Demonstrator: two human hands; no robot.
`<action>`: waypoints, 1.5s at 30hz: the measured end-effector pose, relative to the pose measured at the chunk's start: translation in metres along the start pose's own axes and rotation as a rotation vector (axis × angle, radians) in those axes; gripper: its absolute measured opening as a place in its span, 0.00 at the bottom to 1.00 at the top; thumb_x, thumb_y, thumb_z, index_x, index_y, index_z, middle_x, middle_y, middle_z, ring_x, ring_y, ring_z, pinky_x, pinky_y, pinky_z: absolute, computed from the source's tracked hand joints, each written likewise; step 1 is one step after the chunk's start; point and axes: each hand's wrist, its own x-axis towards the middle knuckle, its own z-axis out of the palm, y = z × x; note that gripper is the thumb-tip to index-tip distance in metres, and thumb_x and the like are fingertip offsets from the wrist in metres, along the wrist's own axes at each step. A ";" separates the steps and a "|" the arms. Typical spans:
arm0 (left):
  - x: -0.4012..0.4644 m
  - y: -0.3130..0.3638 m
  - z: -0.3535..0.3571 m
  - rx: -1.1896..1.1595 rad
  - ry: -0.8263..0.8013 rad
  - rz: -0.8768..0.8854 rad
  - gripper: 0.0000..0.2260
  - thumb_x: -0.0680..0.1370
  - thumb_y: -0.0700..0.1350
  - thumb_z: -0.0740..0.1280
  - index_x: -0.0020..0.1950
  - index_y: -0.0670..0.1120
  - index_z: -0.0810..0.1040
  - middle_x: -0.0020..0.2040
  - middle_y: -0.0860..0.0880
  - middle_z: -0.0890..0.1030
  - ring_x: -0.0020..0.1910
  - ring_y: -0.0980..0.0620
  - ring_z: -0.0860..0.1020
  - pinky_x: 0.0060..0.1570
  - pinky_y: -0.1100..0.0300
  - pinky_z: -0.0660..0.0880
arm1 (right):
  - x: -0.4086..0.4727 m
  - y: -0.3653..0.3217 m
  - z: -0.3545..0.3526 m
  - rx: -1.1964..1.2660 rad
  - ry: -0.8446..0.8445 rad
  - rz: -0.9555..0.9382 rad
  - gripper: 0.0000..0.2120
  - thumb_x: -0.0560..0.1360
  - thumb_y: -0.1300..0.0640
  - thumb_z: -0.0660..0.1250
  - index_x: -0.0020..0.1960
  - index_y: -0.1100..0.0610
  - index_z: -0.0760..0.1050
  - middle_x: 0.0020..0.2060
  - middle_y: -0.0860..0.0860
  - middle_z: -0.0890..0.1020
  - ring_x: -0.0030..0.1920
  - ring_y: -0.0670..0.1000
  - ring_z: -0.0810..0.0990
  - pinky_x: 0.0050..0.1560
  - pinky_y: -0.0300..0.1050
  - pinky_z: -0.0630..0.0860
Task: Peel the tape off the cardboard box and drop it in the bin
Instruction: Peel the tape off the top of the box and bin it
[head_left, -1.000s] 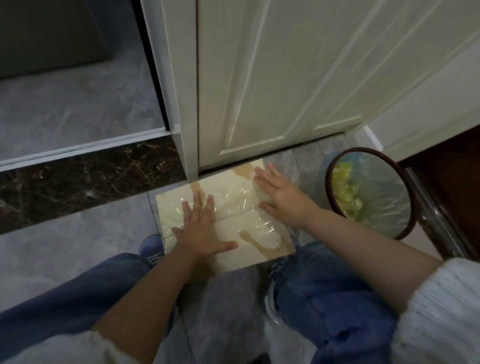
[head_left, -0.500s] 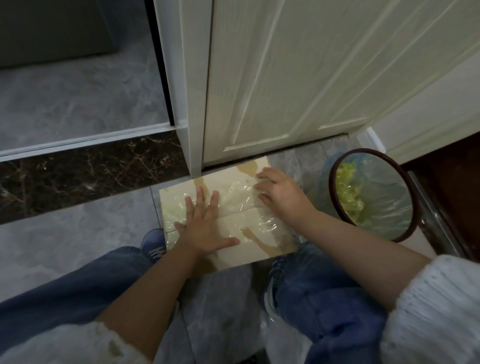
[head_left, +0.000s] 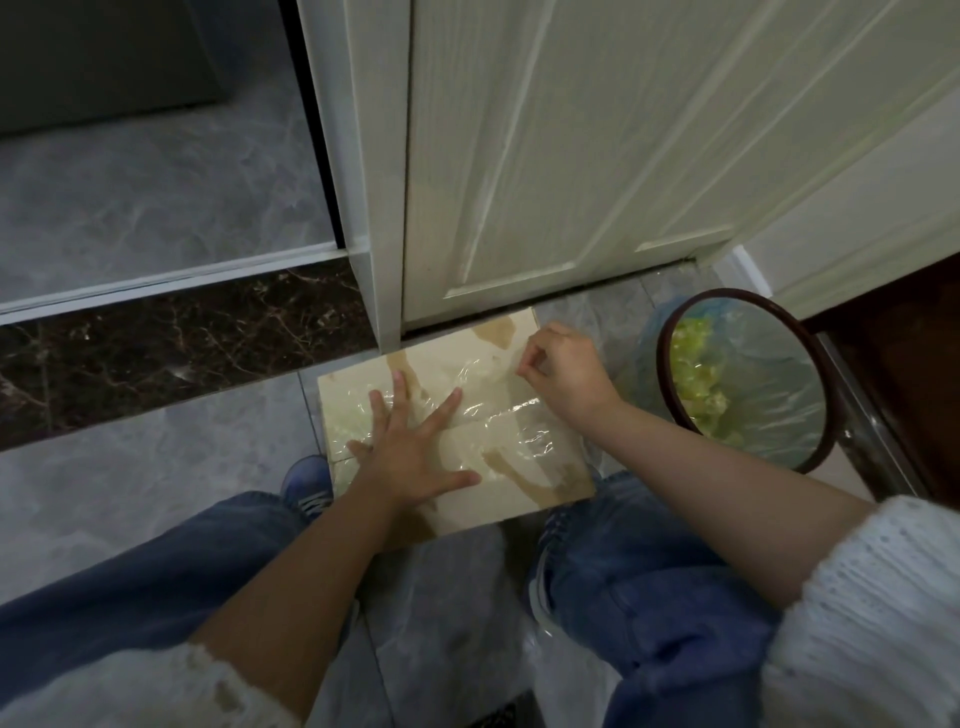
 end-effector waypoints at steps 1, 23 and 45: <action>0.000 0.000 0.001 -0.002 0.002 0.001 0.49 0.69 0.72 0.71 0.67 0.80 0.30 0.76 0.53 0.20 0.77 0.37 0.27 0.70 0.22 0.48 | -0.002 0.001 -0.001 0.014 -0.003 -0.007 0.07 0.71 0.66 0.74 0.38 0.59 0.78 0.42 0.52 0.78 0.43 0.54 0.79 0.49 0.44 0.75; 0.001 0.003 0.001 -0.022 -0.012 -0.007 0.49 0.69 0.72 0.71 0.76 0.74 0.37 0.76 0.53 0.20 0.77 0.38 0.26 0.70 0.22 0.47 | -0.016 -0.011 -0.005 -0.110 -0.267 -0.170 0.13 0.77 0.60 0.65 0.61 0.52 0.70 0.44 0.49 0.80 0.42 0.52 0.79 0.47 0.53 0.80; 0.003 -0.001 0.003 -0.005 -0.018 -0.015 0.50 0.68 0.72 0.71 0.75 0.75 0.35 0.76 0.53 0.20 0.77 0.37 0.26 0.70 0.21 0.48 | -0.012 0.001 -0.018 -0.818 -0.237 -0.559 0.05 0.66 0.57 0.76 0.35 0.48 0.84 0.37 0.44 0.80 0.33 0.49 0.76 0.50 0.50 0.61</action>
